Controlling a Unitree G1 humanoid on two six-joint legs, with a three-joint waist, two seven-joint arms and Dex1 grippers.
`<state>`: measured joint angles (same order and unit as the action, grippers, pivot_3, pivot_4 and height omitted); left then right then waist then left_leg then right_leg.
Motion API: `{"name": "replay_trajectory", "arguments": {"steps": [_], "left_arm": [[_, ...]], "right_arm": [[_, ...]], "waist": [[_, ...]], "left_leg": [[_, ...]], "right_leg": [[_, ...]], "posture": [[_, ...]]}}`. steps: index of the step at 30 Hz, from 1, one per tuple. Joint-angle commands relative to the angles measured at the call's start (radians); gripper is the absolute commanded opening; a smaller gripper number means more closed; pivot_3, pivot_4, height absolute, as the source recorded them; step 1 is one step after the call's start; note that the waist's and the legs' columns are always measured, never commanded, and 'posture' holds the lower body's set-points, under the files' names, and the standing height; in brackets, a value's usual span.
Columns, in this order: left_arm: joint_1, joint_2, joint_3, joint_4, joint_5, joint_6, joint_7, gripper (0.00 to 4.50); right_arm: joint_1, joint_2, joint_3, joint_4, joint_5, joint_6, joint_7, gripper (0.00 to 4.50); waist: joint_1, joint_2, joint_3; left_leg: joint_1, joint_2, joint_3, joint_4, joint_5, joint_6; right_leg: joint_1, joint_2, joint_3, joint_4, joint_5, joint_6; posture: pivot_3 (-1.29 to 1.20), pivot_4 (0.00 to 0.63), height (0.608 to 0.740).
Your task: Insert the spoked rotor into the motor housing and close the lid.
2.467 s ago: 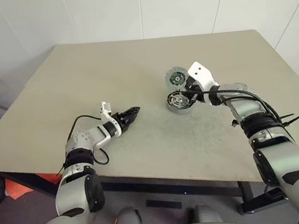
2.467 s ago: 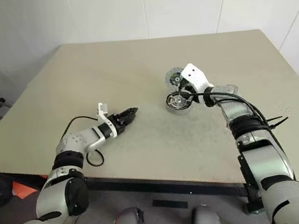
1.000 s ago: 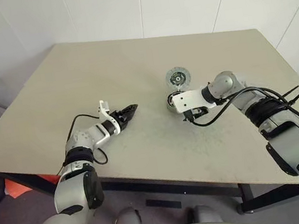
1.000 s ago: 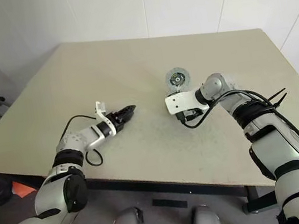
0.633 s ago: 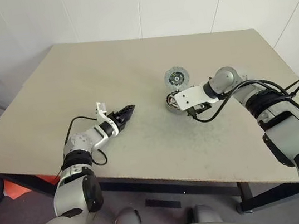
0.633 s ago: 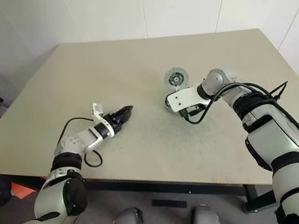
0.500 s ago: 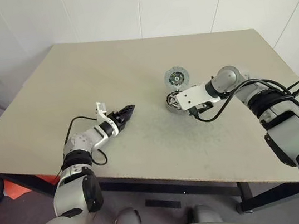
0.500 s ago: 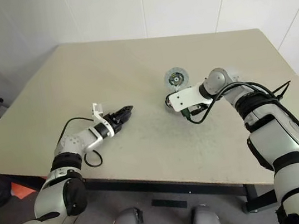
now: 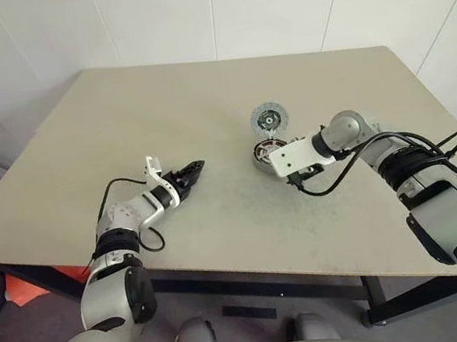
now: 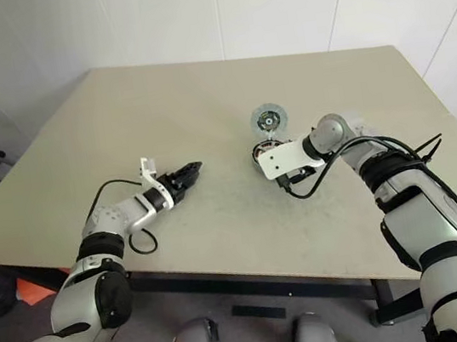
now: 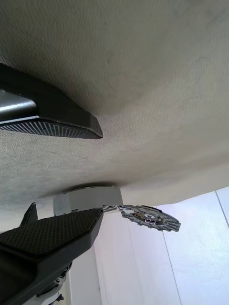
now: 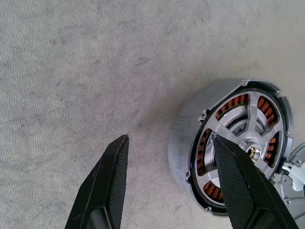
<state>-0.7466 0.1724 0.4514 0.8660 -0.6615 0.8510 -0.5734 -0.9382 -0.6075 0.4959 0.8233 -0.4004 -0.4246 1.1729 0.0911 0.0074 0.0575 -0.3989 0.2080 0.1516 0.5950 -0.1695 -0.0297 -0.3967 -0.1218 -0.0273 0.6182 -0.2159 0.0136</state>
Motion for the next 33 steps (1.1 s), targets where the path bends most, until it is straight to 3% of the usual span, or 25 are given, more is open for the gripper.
{"name": "replay_trajectory", "arguments": {"steps": [1,8,9,16,21,26,33], "left_arm": [[-0.01,0.016,0.005,-0.001,0.004,-0.01,0.008,2.45],[-0.002,0.018,0.005,-0.011,0.0,-0.008,0.007,2.45],[-0.001,0.018,0.004,-0.012,0.0,-0.007,0.006,2.45],[-0.003,0.02,-0.01,-0.029,-0.009,0.02,-0.031,2.45],[0.009,0.015,-0.026,-0.077,-0.023,0.053,-0.084,2.45],[0.038,0.013,-0.053,-0.17,-0.043,0.096,-0.144,2.45],[0.092,0.015,-0.109,-0.301,-0.05,0.129,-0.185,2.45]], "right_arm": [[-0.034,0.024,0.013,0.07,-0.027,0.004,-0.01,2.53],[-0.065,0.033,0.015,0.131,-0.048,-0.017,-0.05,0.19],[-0.068,0.034,0.014,0.135,-0.051,-0.019,-0.059,0.11],[-0.071,0.028,-0.005,0.145,-0.04,-0.011,-0.064,0.05],[-0.044,0.043,-0.071,0.09,0.052,0.075,-0.022,0.05],[0.016,0.05,-0.186,-0.106,0.206,0.372,0.08,0.05],[0.122,-0.008,-0.288,-0.453,0.372,0.936,0.176,0.05]], "waist": [[-0.004,0.0,0.0],[-0.006,-0.002,0.0],[-0.007,-0.003,0.0],[-0.018,-0.003,0.0],[-0.02,-0.005,0.002],[-0.013,-0.004,0.003],[0.008,-0.004,0.004]], "left_leg": [[0.001,0.0,0.0,0.0,0.0,0.0],[0.002,0.0,0.0,0.001,0.0,0.0],[0.002,0.0,0.0,0.001,0.0,0.0],[0.003,-0.001,0.0,0.001,0.0,0.0],[0.002,0.0,0.0,0.001,0.0,0.0],[-0.005,0.001,0.0,0.001,0.0,0.0],[-0.009,0.001,0.0,0.0,0.001,0.005]], "right_leg": [[0.0,0.0,0.0,0.001,0.0,0.0],[0.002,0.0,0.0,0.001,0.0,0.0],[0.002,0.0,0.0,0.001,0.0,0.0],[0.002,0.0,0.0,0.001,0.002,-0.003],[0.002,0.0,0.0,0.001,0.002,-0.003],[-0.004,0.0,0.0,0.0,0.002,-0.003],[-0.007,0.001,0.0,-0.001,0.001,-0.004]], "posture": [[0.0,0.0,0.74],[0.0,0.0,0.74],[0.0,0.0,0.74],[0.0,0.0,0.74],[0.0,0.0,0.74],[0.0,0.0,0.74],[0.0,0.0,0.74]]}}
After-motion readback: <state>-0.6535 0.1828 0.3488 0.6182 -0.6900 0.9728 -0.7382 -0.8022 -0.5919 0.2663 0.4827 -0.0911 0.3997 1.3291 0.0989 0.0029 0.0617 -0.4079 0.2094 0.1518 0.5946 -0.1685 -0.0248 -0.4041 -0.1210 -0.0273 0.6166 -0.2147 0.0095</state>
